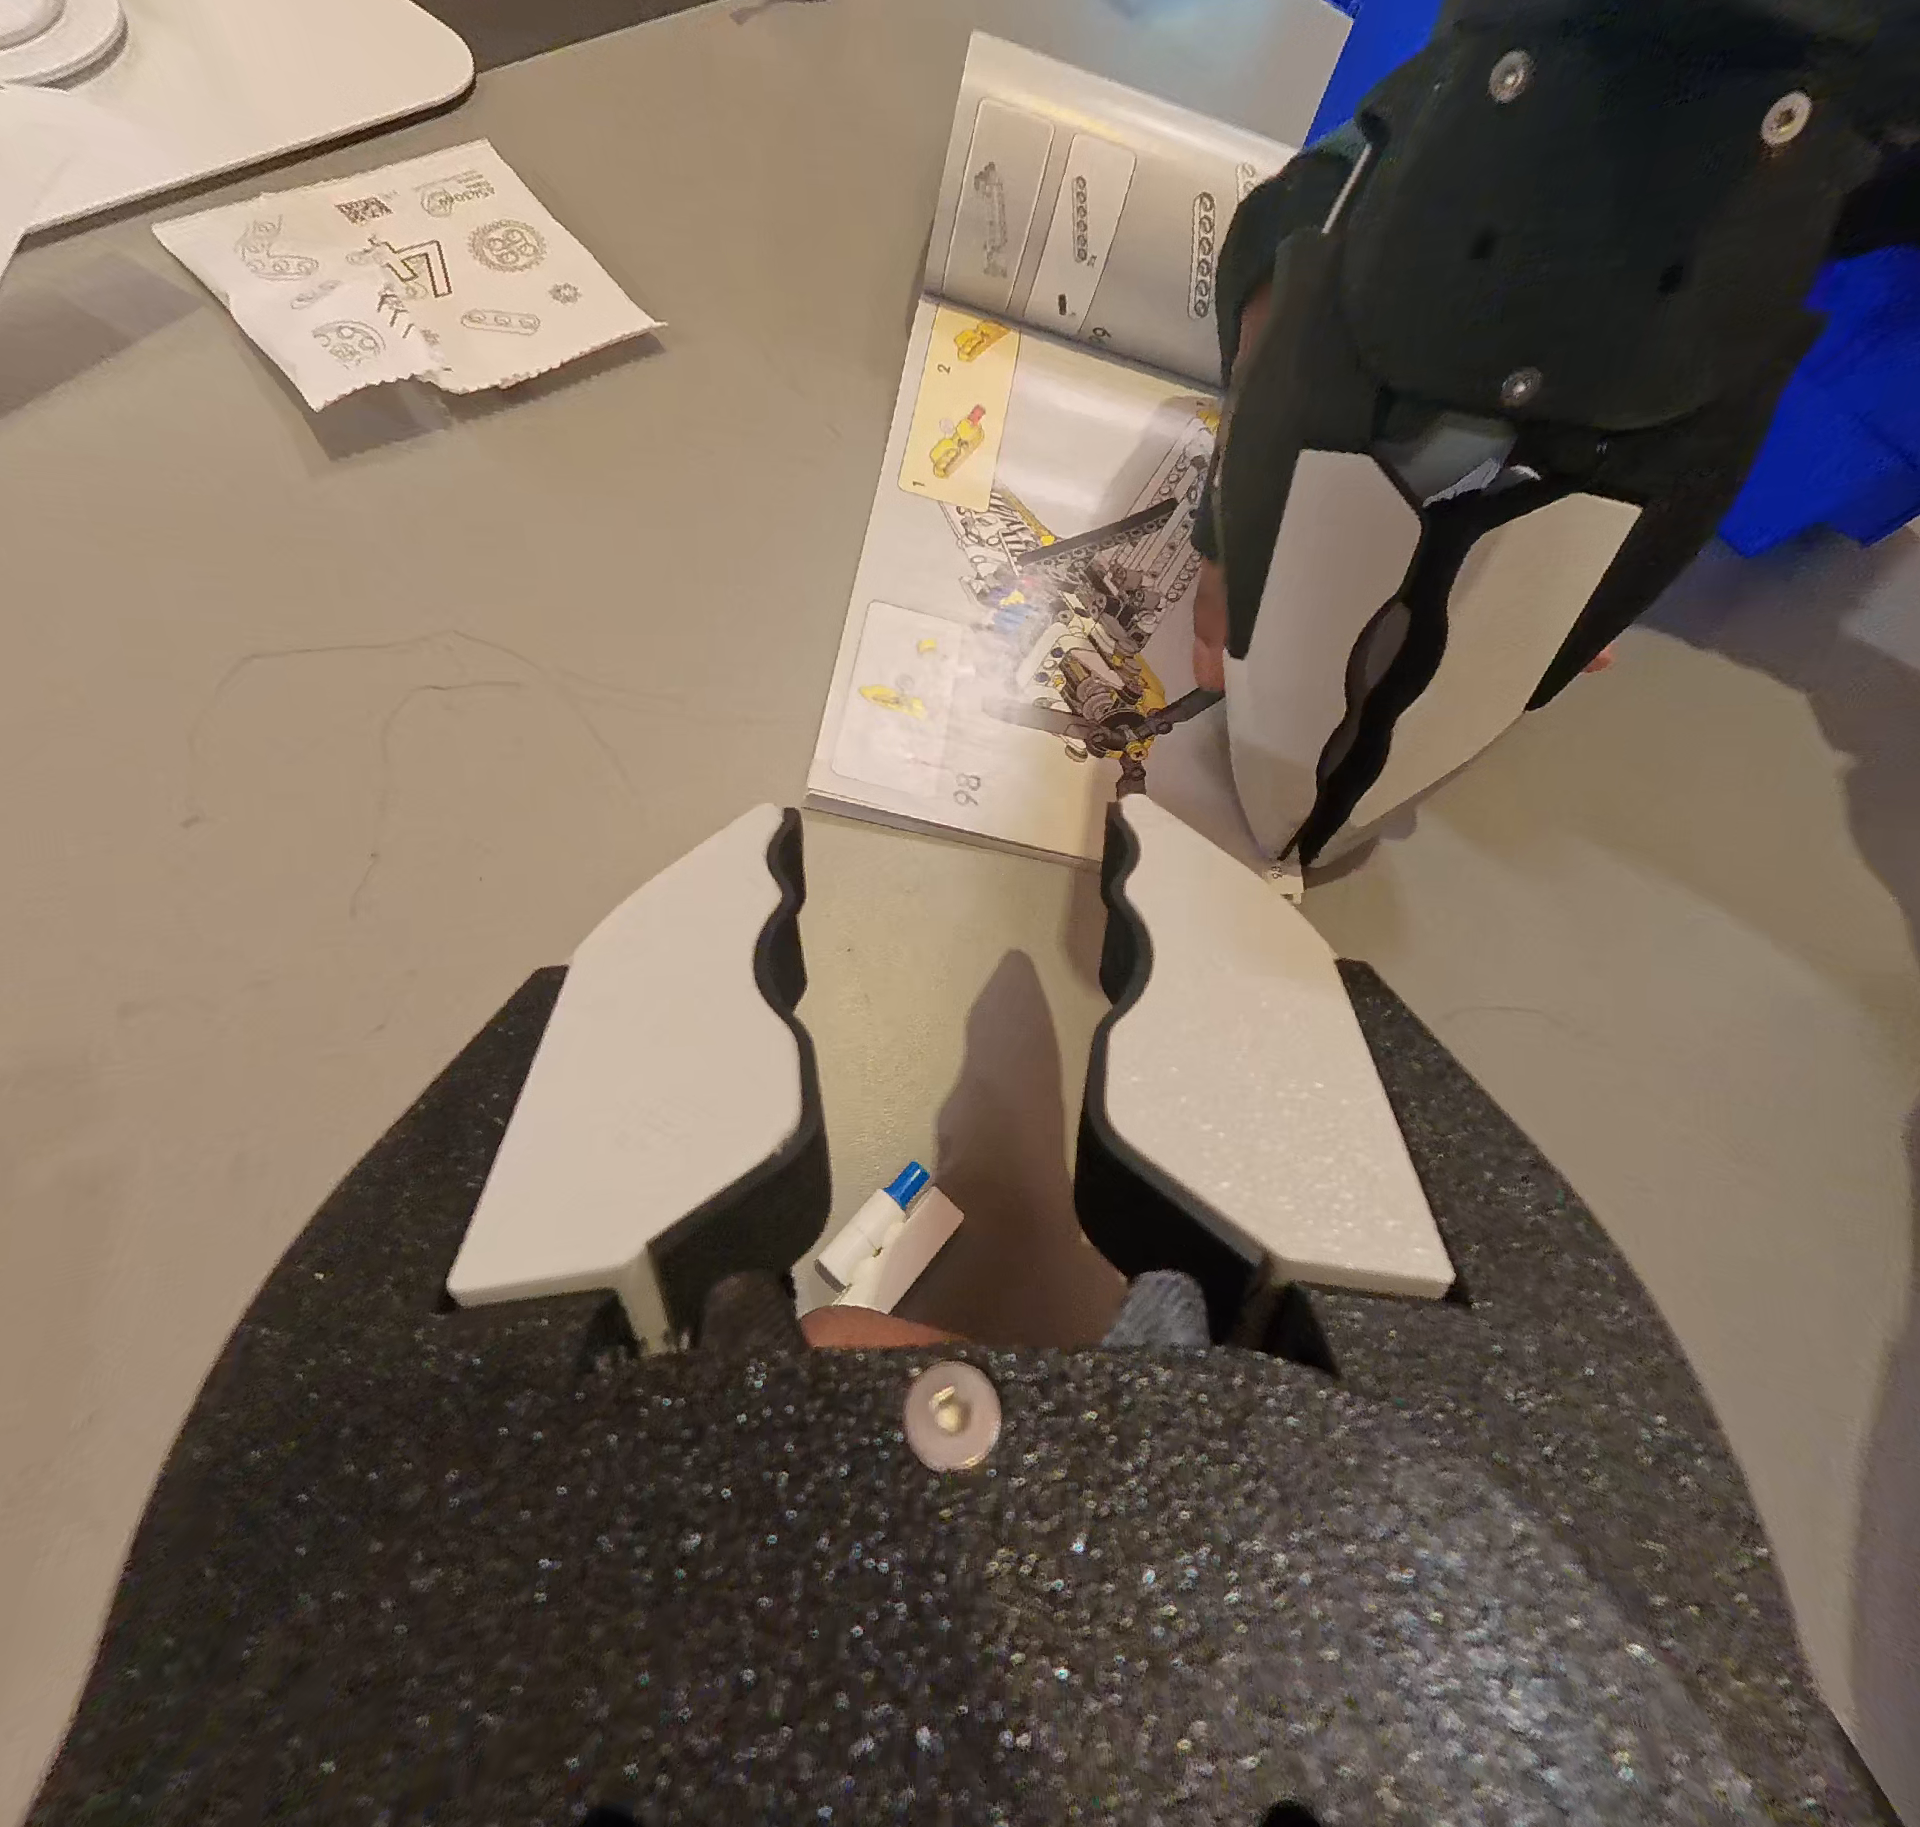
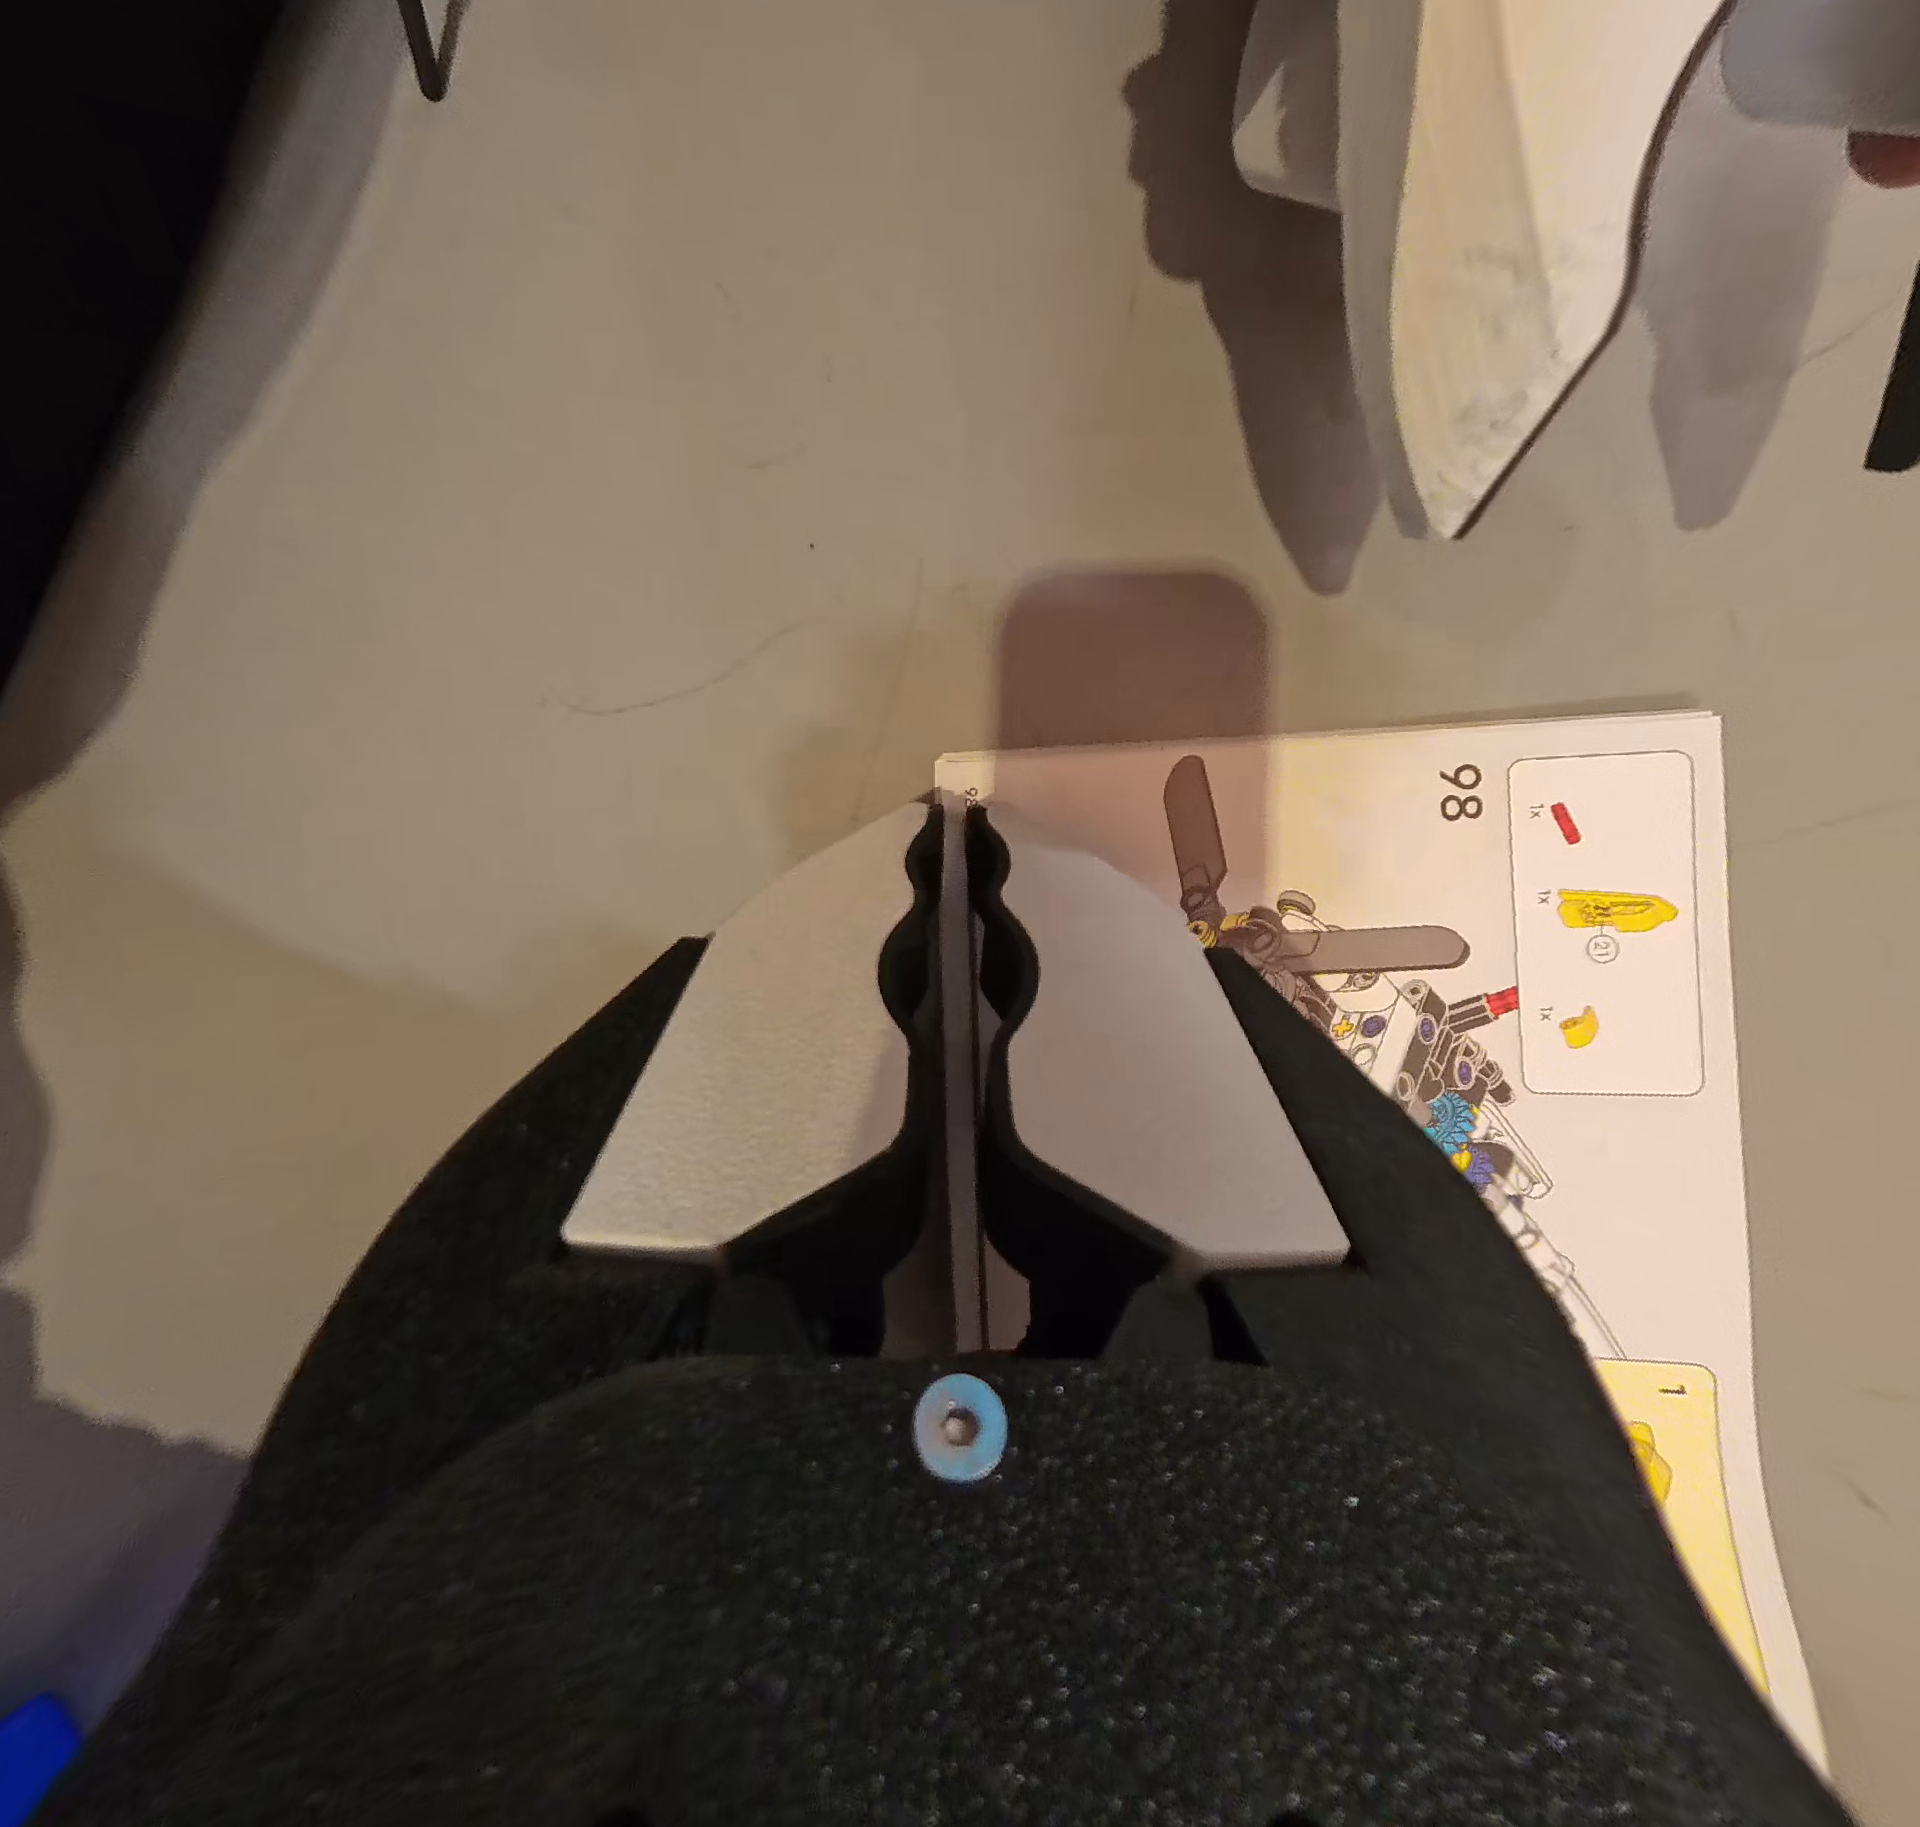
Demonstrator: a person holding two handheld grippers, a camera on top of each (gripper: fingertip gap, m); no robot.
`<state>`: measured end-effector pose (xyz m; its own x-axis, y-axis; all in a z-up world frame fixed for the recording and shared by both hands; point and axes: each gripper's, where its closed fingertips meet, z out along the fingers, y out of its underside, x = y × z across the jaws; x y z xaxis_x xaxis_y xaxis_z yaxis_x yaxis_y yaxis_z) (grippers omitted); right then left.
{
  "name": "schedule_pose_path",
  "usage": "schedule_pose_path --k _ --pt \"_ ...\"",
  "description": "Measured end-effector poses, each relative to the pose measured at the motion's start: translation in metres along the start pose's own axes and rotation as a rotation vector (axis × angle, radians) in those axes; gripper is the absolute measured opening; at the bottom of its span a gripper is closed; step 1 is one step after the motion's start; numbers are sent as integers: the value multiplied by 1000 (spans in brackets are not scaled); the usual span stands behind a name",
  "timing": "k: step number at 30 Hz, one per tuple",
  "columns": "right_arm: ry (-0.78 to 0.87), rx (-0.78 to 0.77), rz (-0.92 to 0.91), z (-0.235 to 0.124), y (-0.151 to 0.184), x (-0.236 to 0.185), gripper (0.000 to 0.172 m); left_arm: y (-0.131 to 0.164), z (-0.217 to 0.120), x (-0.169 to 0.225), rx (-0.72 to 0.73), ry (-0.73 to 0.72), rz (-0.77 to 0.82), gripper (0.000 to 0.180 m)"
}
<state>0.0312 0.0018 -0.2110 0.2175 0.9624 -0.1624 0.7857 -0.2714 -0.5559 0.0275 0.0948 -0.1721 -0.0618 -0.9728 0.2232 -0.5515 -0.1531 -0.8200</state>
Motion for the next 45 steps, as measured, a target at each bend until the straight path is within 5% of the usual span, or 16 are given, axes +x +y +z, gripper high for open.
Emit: schedule_pose_path --k 18,30,36,45 --pt "30 4 110 -5 2 4 0 3 2 9 -16 27 22 57" --pt "150 -26 110 -9 10 5 0 10 9 16 -59 -17 216 57" --pt "180 -6 -26 -6 -4 3 22 13 12 18 -73 -27 237 57" --pt "109 -61 -17 0 0 2 24 12 11 17 -73 -29 239 57"
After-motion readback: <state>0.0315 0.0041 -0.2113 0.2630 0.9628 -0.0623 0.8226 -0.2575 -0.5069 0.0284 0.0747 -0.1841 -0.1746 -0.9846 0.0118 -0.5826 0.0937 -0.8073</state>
